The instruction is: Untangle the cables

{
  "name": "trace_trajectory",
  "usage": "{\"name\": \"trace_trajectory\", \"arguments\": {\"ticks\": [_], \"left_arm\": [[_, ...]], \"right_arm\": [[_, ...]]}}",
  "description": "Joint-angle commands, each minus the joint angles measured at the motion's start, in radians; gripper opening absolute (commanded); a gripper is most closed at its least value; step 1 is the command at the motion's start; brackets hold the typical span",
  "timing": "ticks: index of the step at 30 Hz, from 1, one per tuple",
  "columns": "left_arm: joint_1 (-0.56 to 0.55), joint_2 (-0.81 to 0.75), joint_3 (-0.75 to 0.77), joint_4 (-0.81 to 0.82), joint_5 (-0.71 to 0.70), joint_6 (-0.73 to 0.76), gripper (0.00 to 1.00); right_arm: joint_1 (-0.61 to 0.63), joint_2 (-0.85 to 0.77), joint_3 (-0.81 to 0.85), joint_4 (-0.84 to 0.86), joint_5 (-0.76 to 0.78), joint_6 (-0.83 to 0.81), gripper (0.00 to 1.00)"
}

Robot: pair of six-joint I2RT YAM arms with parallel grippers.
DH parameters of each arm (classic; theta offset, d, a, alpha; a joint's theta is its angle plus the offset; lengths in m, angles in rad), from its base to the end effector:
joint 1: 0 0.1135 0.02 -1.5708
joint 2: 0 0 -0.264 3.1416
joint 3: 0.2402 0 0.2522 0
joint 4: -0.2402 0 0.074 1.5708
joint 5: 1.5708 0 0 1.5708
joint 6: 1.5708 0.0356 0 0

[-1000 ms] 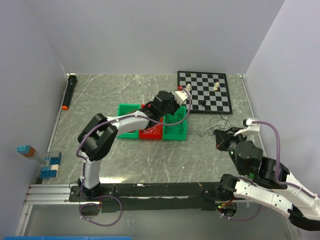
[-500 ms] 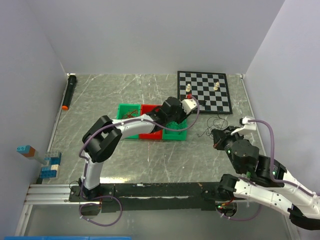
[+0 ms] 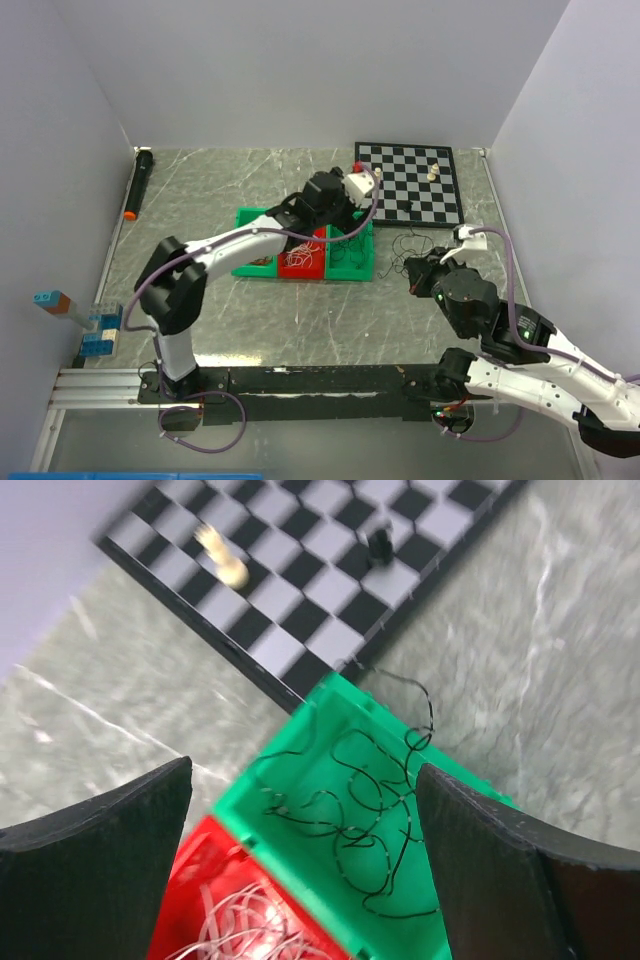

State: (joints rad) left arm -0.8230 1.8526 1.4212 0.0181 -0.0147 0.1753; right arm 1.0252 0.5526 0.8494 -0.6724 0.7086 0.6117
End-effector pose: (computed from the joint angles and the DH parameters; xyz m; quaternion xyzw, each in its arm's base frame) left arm 0.3005 -0.3233 0.2751 0.3972 0.7369 -0.1682 0.5205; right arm 0.0748 0.0786 0.3440 0.0319 0.7989 0.1893 0.5700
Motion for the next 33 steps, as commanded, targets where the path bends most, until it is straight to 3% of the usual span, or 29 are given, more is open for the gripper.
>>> {"name": "trace_trajectory", "arguments": {"ticks": [1, 12, 18, 26, 33], "left_arm": [[0.031, -0.130, 0.050, -0.062, 0.018, -0.052, 0.97], [0.257, -0.246, 0.314, -0.392, 0.027, -0.073, 0.97], [0.464, -0.296, 0.393, -0.562, 0.117, -0.123, 0.97], [0.567, -0.467, 0.199, -0.449, 0.091, -0.065, 0.96], [0.581, -0.490, 0.185, -0.474, 0.104, -0.082, 0.97]], "right_arm": [[-0.030, 0.041, 0.050, 0.063, -0.070, -0.018, 0.00], [-0.257, 0.263, 0.094, 0.293, -0.472, -0.058, 0.00], [-0.323, 0.409, 0.119, 0.364, -0.633, -0.038, 0.00], [-0.438, 0.544, 0.092, 0.445, -0.736, -0.061, 0.00], [-0.476, 0.759, 0.204, 0.355, -0.684, -0.096, 0.00]]}}
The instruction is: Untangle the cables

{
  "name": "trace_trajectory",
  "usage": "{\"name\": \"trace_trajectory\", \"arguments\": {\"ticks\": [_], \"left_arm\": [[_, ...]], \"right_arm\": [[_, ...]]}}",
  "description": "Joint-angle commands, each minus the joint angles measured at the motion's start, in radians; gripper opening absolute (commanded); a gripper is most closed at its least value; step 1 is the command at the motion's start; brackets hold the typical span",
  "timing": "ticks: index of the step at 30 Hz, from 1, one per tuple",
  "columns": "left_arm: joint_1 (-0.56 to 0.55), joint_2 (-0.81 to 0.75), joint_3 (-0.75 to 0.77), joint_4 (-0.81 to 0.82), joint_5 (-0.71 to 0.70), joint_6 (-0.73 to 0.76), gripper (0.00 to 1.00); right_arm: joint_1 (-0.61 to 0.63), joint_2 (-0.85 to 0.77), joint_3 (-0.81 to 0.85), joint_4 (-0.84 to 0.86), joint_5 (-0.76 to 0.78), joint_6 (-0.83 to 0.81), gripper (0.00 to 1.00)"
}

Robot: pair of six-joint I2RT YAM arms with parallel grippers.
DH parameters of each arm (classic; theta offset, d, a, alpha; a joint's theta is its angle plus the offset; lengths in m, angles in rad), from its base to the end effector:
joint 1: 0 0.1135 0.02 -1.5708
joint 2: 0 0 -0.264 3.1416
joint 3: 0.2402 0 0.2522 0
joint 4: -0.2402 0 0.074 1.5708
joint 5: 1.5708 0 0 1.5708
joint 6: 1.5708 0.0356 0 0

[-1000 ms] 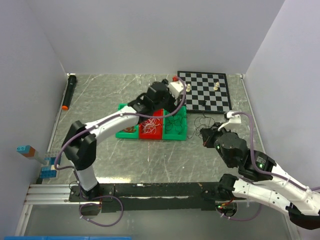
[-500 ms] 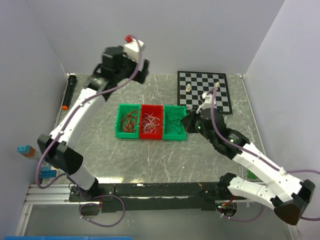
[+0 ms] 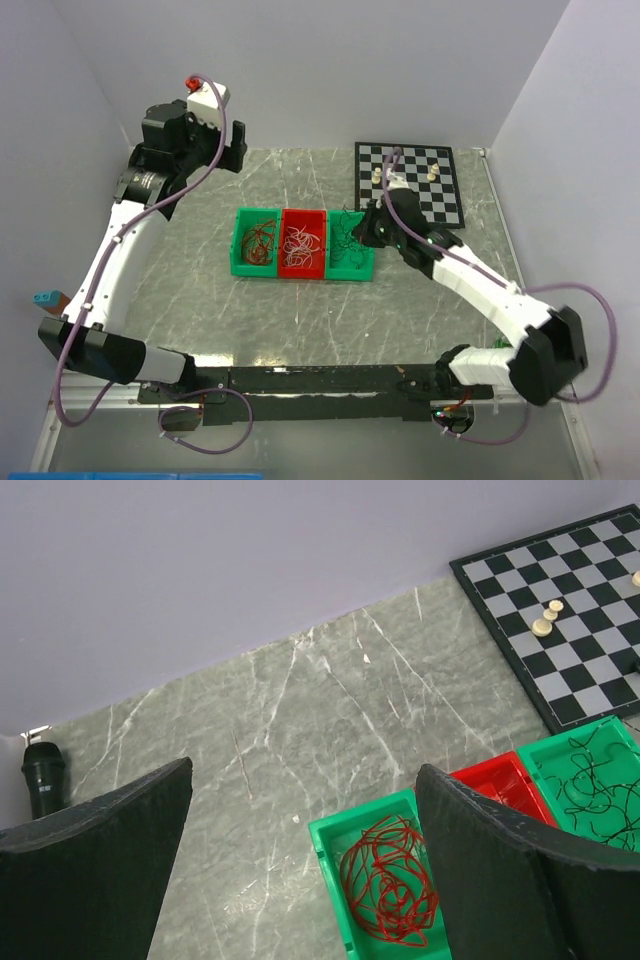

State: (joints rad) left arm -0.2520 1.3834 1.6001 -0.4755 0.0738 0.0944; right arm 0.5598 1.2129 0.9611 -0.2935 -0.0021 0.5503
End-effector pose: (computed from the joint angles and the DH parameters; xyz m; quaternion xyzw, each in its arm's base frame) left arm 0.2928 -0.0781 0.4561 0.1586 0.7762 -0.0771 0.6053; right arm 0.2316 0.1452 0.3010 -0.0046 0.8714 0.2593 0.4164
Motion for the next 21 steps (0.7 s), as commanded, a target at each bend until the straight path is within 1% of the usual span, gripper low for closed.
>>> {"name": "trace_trajectory", "arguments": {"ticks": [1, 8, 11, 15, 21], "left_arm": [[0.011, -0.015, 0.014, 0.009, 0.015, -0.002, 0.97], [0.074, 0.046, 0.080, -0.058, 0.052, -0.061, 0.97], [0.083, 0.065, 0.098, -0.081, 0.063, -0.077, 0.97], [0.085, 0.068, 0.086, -0.077, 0.066, -0.087, 0.97], [0.092, 0.055, 0.072, -0.072, 0.066, -0.087, 0.97]], "right_arm": [[-0.011, 0.128, 0.103, -0.036, 0.046, -0.038, 0.00], [0.009, 0.267, 0.169, -0.139, 0.270, -0.050, 0.00], [0.011, 0.304, 0.180, -0.131, 0.284, -0.050, 0.00], [0.022, 0.361, 0.203, -0.116, 0.287, -0.055, 0.00], [0.055, 0.494, 0.321, -0.202, 0.327, -0.003, 0.00]]}}
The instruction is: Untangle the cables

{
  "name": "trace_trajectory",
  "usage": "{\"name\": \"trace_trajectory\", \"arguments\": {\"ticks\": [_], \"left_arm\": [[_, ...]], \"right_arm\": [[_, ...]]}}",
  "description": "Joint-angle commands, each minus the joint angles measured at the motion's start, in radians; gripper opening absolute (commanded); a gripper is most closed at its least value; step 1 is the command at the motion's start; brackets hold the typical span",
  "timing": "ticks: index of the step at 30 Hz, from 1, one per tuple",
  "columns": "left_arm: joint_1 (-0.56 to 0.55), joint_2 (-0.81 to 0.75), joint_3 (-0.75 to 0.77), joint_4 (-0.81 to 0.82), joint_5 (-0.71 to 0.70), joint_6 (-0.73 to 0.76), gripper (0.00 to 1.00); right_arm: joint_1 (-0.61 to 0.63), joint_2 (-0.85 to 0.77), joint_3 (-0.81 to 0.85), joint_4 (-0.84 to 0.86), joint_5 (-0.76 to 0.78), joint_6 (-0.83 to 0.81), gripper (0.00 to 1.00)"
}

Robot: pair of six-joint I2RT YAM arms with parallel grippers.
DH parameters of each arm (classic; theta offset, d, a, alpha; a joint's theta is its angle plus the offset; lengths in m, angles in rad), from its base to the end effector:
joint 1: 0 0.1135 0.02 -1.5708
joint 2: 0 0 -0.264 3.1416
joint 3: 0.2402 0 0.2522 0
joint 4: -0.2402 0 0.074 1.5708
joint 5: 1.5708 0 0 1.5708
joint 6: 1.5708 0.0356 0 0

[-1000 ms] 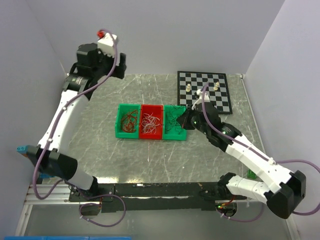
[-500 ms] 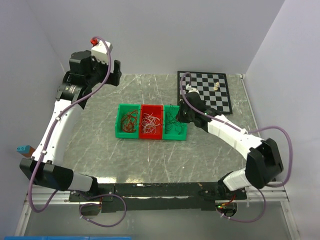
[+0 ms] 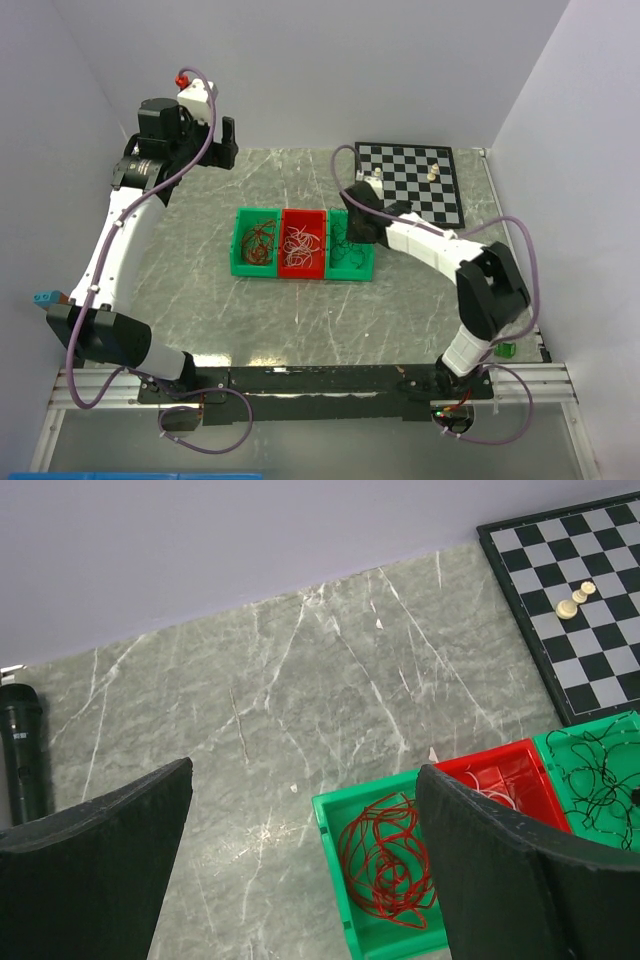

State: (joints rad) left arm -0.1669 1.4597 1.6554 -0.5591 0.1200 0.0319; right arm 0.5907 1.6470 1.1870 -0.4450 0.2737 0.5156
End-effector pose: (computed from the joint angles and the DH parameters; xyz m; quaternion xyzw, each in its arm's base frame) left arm 0.3164 -0.0576 0.4435 0.1154 0.8143 -0.0875 0.5621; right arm 0.2986 0.1887 0.2366 0.0094 0.9373 0.0604 0.3432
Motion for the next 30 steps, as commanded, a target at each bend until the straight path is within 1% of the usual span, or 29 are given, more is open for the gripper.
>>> {"name": "trace_trajectory", "arguments": {"ticks": [1, 7, 11, 14, 15, 17, 19, 21, 22, 24, 27, 30], "left_arm": [[0.009, -0.022, 0.014, 0.011, 0.018, -0.024, 0.97], [0.018, -0.033, -0.008, 0.016, 0.018, -0.015, 0.97], [0.021, -0.036, -0.016, 0.027, 0.017, -0.012, 0.97], [0.021, -0.033, -0.020, 0.030, 0.021, -0.012, 0.97], [0.021, -0.033, -0.020, 0.028, 0.020, -0.013, 0.97], [0.021, -0.033, -0.023, 0.028, 0.020, -0.010, 0.97], [0.021, -0.033, -0.023, 0.027, 0.021, -0.006, 0.97], [0.023, -0.035, -0.025, 0.025, 0.033, 0.003, 0.97], [0.023, -0.038, -0.026, 0.027, 0.038, 0.003, 0.97], [0.023, -0.038, -0.028, 0.028, 0.041, 0.000, 0.97], [0.023, -0.036, -0.022, 0.021, 0.037, 0.006, 0.97], [0.024, -0.038, -0.017, 0.013, 0.021, 0.019, 0.97]], "right_arm": [[0.032, 0.071, 0.103, -0.054, 0.061, 0.041, 0.00], [0.044, 0.134, 0.126, -0.075, 0.145, 0.083, 0.00], [0.043, 0.174, 0.131, -0.080, 0.134, 0.090, 0.00], [0.044, 0.143, 0.102, -0.067, 0.105, 0.096, 0.00], [0.044, 0.119, 0.086, -0.049, 0.084, 0.096, 0.05], [0.044, 0.035, 0.056, -0.025, 0.046, 0.086, 0.23], [0.044, -0.024, 0.045, -0.027, 0.010, 0.081, 0.38], [0.044, -0.062, 0.060, -0.058, -0.001, 0.078, 0.60], [0.043, -0.073, 0.068, -0.079, -0.001, 0.083, 0.68], [0.040, -0.098, 0.086, -0.112, -0.008, 0.087, 0.75], [0.038, -0.145, 0.082, -0.124, -0.014, 0.089, 0.75], [0.029, -0.191, 0.088, -0.146, -0.008, 0.092, 0.73]]}}
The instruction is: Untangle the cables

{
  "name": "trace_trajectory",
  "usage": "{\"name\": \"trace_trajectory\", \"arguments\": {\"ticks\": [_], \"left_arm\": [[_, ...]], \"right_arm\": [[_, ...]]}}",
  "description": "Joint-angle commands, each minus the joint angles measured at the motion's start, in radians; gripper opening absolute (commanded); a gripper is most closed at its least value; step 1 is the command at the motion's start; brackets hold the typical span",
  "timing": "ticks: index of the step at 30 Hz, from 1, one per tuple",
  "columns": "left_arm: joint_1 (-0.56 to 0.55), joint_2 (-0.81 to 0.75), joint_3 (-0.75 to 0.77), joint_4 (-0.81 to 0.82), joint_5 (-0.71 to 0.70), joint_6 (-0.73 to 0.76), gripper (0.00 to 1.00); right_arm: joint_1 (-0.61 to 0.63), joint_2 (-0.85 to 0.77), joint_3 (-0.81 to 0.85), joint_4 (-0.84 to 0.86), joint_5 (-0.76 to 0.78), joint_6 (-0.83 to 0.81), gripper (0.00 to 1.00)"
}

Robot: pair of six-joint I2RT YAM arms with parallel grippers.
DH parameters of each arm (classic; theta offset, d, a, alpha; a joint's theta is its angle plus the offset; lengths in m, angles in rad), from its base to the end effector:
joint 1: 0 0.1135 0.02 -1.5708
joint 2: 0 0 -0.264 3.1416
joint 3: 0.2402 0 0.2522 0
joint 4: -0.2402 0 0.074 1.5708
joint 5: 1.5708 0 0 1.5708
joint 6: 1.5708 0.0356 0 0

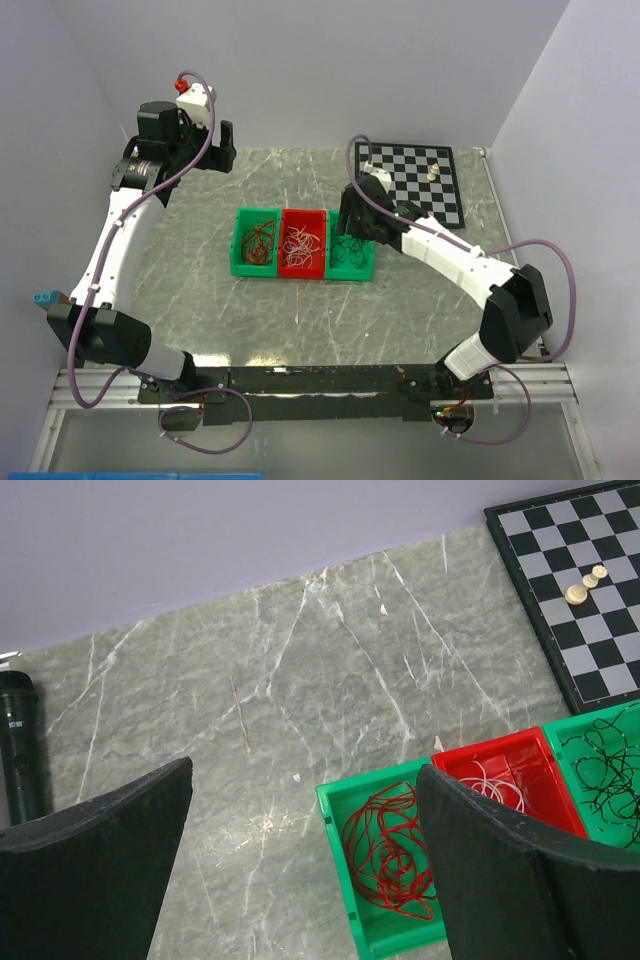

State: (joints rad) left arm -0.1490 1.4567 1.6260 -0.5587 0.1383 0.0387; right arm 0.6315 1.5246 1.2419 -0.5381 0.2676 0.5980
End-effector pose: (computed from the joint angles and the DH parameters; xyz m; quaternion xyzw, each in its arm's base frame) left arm 0.3181 -0.0527 0.4347 0.1160 0.8213 -0.0879 0.5516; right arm 0.2748 0.1894 0.2872 0.0334 0.9229 0.1080 0.3681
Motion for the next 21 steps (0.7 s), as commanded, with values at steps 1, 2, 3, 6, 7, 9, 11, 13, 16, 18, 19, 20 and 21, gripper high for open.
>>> {"name": "trace_trajectory", "arguments": {"ticks": [1, 2, 3, 6, 7, 9, 11, 13, 16, 18, 19, 20, 21], "left_arm": [[0.006, -0.035, 0.012, 0.010, -0.002, 0.015, 0.97], [0.006, -0.036, 0.012, 0.011, -0.003, 0.018, 0.97], [0.006, -0.036, 0.011, 0.013, -0.005, 0.020, 0.97], [0.008, -0.032, 0.011, 0.010, 0.001, 0.021, 0.97], [0.009, -0.030, 0.011, 0.010, 0.001, 0.018, 0.97], [0.009, -0.025, 0.009, 0.008, 0.001, 0.018, 0.97], [0.011, -0.025, 0.002, 0.009, 0.000, 0.020, 0.97], [0.011, -0.030, -0.006, 0.010, -0.003, 0.023, 0.97], [0.012, -0.035, -0.012, 0.006, -0.009, 0.030, 0.97], [0.014, -0.038, -0.017, 0.010, -0.014, 0.036, 0.97], [0.014, -0.039, -0.017, 0.006, -0.016, 0.038, 0.97], [0.015, -0.038, -0.015, 0.006, -0.019, 0.038, 0.96], [0.016, -0.038, -0.014, 0.005, -0.020, 0.038, 0.97]], "right_arm": [[-0.021, -0.087, 0.030, -0.051, 0.004, 0.009, 0.73], [-0.039, -0.099, 0.027, -0.049, 0.001, 0.011, 0.73], [-0.062, -0.109, 0.022, -0.045, -0.008, 0.014, 0.74], [-0.157, -0.118, -0.019, -0.004, -0.062, 0.031, 0.78], [-0.192, -0.109, -0.036, 0.012, -0.085, 0.040, 0.80], [-0.248, -0.090, -0.085, 0.077, -0.146, 0.052, 0.83], [-0.300, -0.049, -0.125, 0.151, -0.249, 0.074, 0.84], [-0.344, -0.008, -0.163, 0.228, -0.368, 0.104, 0.84], [-0.378, 0.035, -0.225, 0.366, -0.508, 0.152, 0.84], [-0.380, 0.049, -0.249, 0.421, -0.541, 0.172, 0.84], [-0.381, 0.054, -0.260, 0.447, -0.556, 0.183, 0.83], [-0.383, 0.057, -0.268, 0.464, -0.561, 0.192, 0.83], [-0.383, 0.060, -0.272, 0.486, -0.568, 0.200, 0.82]]}}
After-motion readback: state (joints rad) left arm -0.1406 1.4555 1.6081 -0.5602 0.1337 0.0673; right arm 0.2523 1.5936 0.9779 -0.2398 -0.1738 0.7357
